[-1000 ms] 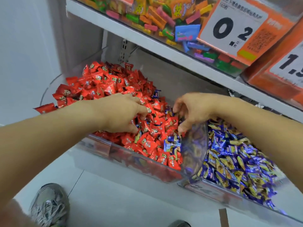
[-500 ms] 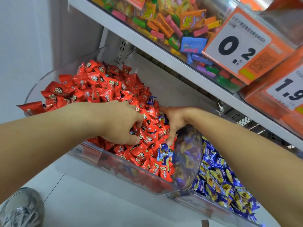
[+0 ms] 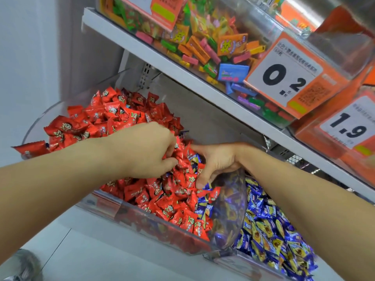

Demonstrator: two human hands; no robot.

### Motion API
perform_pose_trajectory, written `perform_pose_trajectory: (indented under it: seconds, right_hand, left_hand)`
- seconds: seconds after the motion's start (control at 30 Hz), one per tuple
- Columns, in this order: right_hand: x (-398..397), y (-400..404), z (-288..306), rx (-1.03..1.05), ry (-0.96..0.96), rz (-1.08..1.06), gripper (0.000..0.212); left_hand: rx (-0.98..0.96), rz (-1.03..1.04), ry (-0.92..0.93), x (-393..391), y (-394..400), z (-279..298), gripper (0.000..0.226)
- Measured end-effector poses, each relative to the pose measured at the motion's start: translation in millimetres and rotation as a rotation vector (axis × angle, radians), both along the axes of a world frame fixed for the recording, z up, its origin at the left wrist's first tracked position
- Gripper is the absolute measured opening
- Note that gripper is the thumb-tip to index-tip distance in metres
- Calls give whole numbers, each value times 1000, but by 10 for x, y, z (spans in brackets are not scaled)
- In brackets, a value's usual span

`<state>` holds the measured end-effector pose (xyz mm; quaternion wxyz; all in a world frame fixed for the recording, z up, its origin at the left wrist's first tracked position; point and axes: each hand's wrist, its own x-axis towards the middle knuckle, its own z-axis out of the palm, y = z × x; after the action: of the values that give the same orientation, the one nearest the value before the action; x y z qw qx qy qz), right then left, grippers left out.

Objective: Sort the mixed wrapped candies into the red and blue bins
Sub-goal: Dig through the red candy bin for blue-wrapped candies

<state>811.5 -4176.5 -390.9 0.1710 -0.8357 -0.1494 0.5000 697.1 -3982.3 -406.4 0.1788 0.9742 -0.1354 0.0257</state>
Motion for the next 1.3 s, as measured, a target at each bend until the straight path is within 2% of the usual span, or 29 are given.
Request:
perform_pose_trajectory:
  seconds: [0.1,0.17,0.23,0.33,0.4,0.47,0.57,0.73,0.9,0.97,1.03,1.1,1.17,1.27,1.3]
  right_hand:
    - [-163,-22,74,107,-4,-33,79]
    - [-298,-6,107,211,-61,-65,77]
    - [-439,13,132,243,-245,43,78]
    - [-648,-21,141,191,-537,232,98]
    - [-769,-117,124,245,-573,160,103]
    - [-880,-218,93,298,-570,43,99]
    - [-985,-257,71,390,-577,-92,82]
    - [-1029,-237,49,444,-670,-169,43]
    - [-1014,-241,93,601,-493,-305,29]
    - [-1012,-239,119,581,-448,-316,28]
    - [-1043,-214,124,550,-441,-293,22]
    - [-1085,-172,89,481,-529,-219,18]
    - [-1096,-141,23,418,-649,-183,23]
    - [-1078,-182,-10,354,-874,-216,22]
    - [-1066,-208,10,328,-986,-204,23]
  left_hand:
    - [-133,67,-241,-4,-37,30,26]
    - [-254,59,-285,-6,-70,69,33]
    - [-299,7,-250,-30,-122,67,42]
    - [-241,-88,-107,-108,-163,3,70]
    - [-128,-124,-59,-132,-156,-52,81]
    - [-20,-142,-46,-145,-144,-68,84]
    - [-55,-130,-53,-129,-155,-63,75]
    - [-195,-85,-103,-80,-149,-27,35]
    - [-284,-12,-56,-17,-50,29,2]
    - [-293,14,-42,-13,-20,37,9]
    - [-326,28,-28,-16,-12,40,4]
    - [-366,50,-33,-35,-45,40,17]
    - [-380,78,-99,-43,-93,50,26]
    - [-444,136,-228,-56,-168,127,8]
    - [-460,153,-241,-47,-178,136,9]
